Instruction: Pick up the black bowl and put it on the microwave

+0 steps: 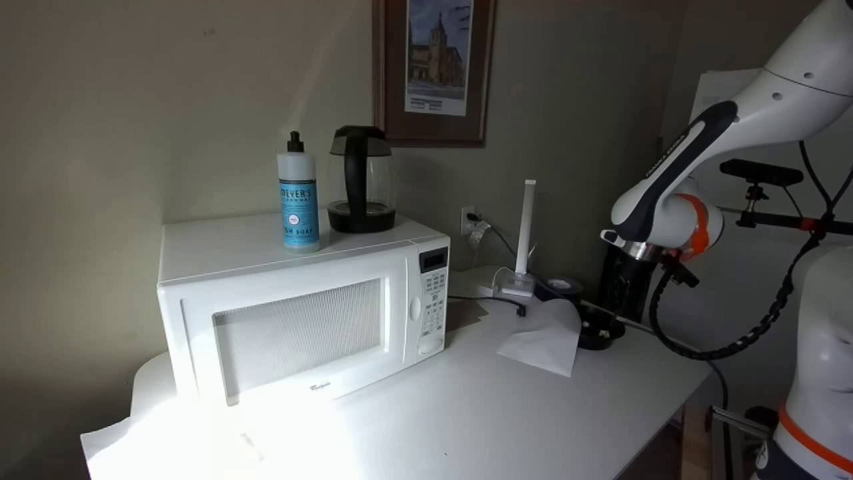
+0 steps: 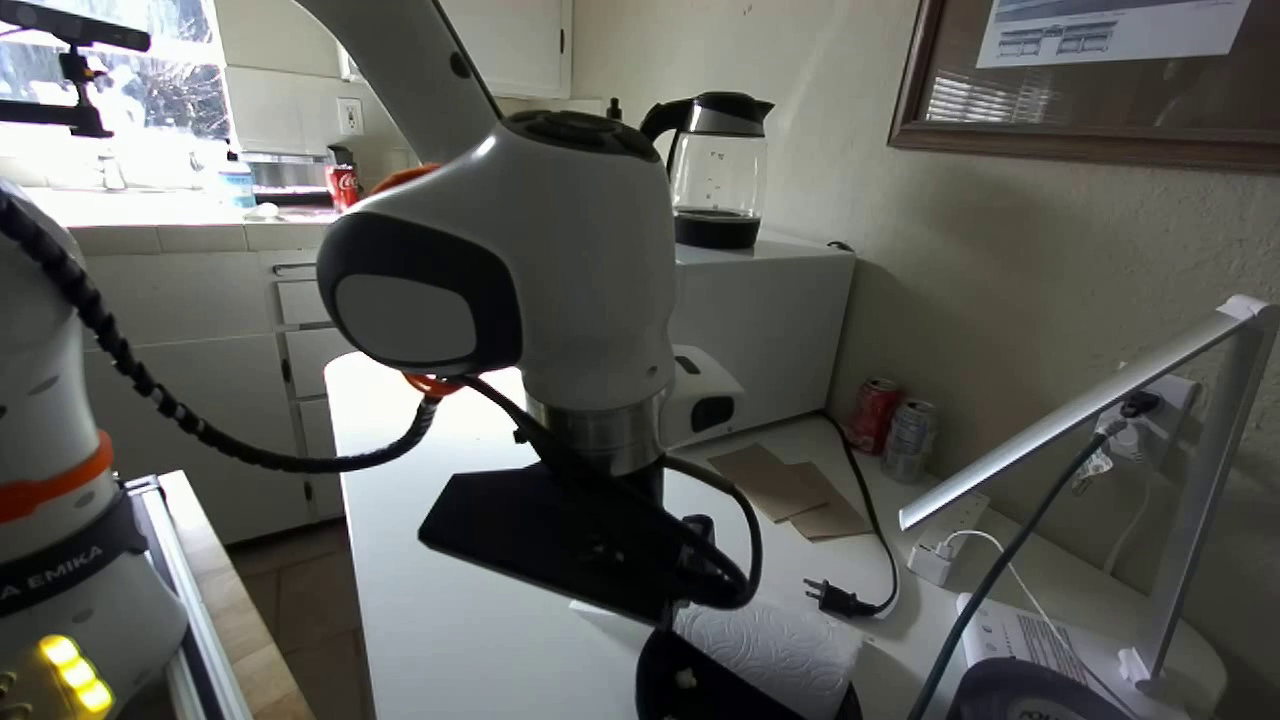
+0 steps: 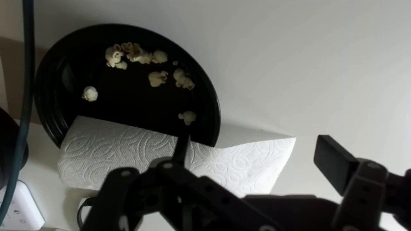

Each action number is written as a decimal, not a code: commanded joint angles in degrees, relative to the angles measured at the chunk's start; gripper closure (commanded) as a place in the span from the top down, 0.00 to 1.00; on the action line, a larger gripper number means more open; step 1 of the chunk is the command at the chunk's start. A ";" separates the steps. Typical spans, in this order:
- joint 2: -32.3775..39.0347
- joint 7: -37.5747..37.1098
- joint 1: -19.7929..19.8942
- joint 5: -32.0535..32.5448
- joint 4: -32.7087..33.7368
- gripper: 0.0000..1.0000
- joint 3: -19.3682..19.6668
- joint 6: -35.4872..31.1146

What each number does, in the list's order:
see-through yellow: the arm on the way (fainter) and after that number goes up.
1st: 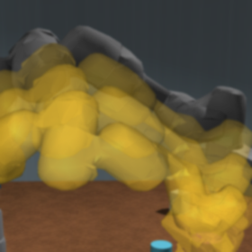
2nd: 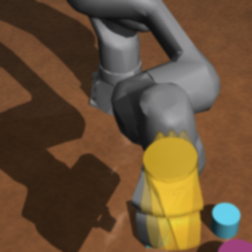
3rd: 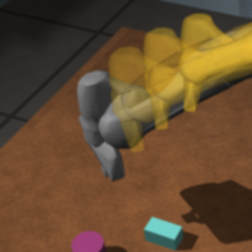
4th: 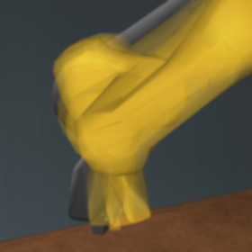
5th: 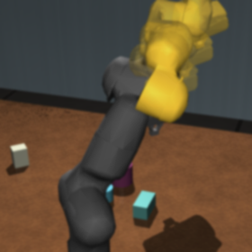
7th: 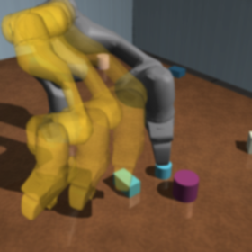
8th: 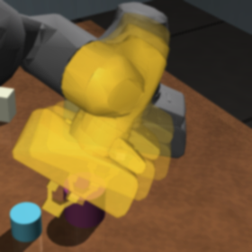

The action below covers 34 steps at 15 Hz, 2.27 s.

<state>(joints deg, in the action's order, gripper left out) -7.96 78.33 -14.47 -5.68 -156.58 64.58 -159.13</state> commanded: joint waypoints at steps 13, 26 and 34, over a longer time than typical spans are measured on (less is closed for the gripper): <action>12.08 6.01 -7.27 -23.26 -0.32 0.99 0.45 -6.20; 10.70 7.59 -6.71 -32.47 0.56 1.00 -5.36 -13.93; 20.76 9.31 -1.60 -49.27 5.61 1.00 -14.60 -6.70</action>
<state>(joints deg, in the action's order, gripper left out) 6.40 84.73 -19.81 -47.68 -154.09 53.78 -170.06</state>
